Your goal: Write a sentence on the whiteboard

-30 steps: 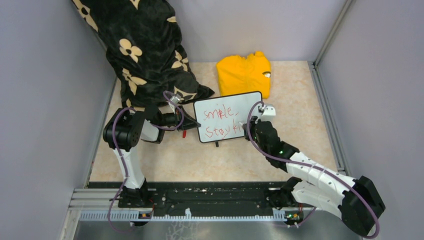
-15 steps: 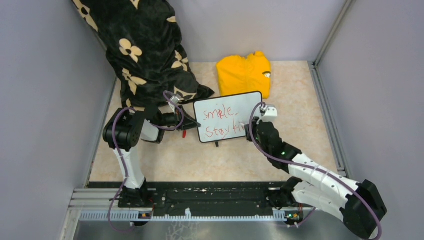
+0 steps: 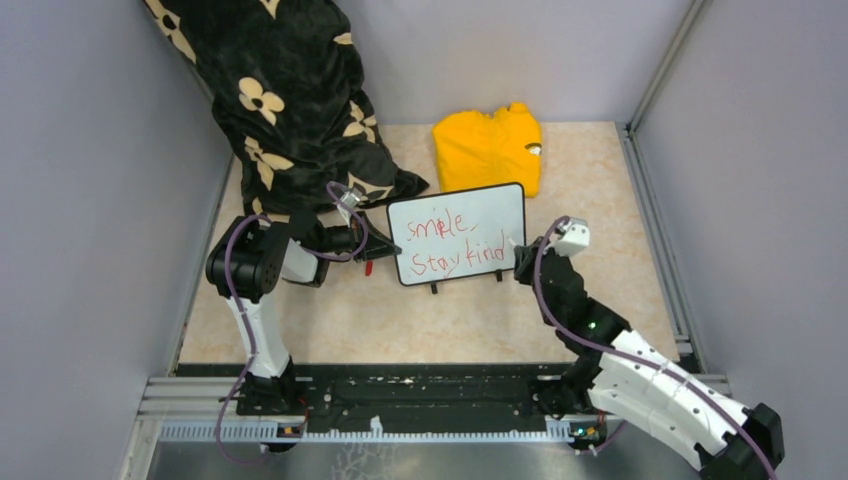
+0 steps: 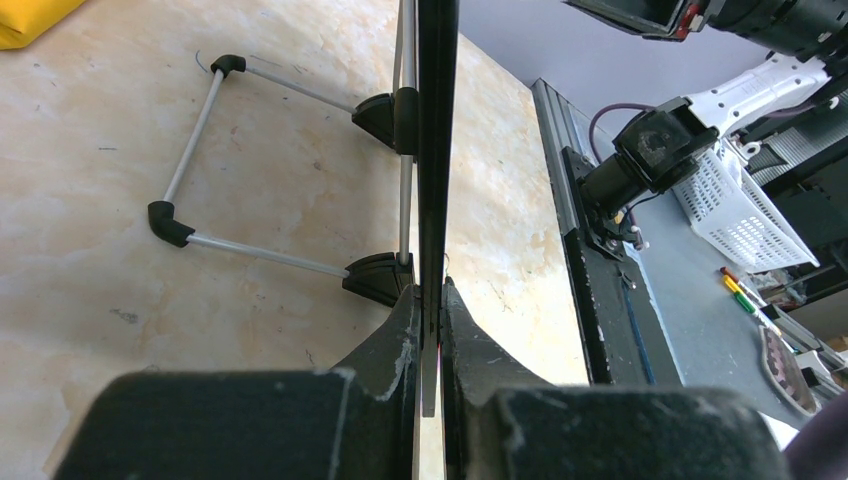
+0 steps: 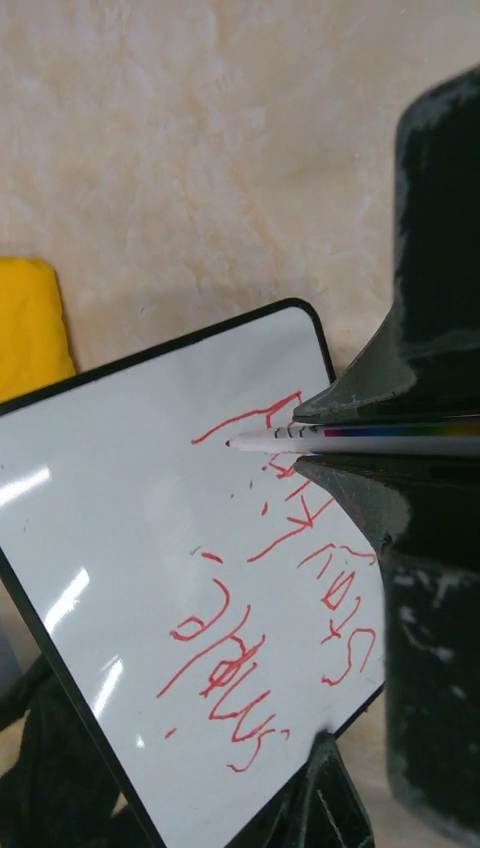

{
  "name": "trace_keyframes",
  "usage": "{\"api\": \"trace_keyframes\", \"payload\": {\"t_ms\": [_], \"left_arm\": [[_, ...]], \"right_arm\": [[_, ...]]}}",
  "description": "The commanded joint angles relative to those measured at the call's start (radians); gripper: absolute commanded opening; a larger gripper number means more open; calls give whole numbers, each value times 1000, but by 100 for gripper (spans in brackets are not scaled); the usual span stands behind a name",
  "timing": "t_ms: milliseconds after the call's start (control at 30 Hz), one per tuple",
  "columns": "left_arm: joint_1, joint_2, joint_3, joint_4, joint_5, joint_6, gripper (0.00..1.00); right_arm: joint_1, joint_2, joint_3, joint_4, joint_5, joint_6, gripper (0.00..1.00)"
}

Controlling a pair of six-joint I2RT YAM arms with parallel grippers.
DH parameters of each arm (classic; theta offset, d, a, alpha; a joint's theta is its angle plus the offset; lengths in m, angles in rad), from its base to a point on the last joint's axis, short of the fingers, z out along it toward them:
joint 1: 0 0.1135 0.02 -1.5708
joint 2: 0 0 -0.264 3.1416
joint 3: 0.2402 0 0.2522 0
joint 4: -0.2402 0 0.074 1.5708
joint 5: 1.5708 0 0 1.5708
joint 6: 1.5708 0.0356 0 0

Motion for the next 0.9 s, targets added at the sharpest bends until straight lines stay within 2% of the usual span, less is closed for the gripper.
{"api": "trace_keyframes", "payload": {"t_ms": [0, 233, 867], "left_arm": [[-6, -2, 12, -14, 20, 22, 0], [-6, -3, 10, -16, 20, 23, 0], [-7, -5, 12, -23, 20, 25, 0]], "right_arm": [[-8, -99, -46, -96, 121, 79, 0], [-7, -151, -100, -120, 89, 104, 0], [-35, 0, -93, 4, -18, 104, 0]]}}
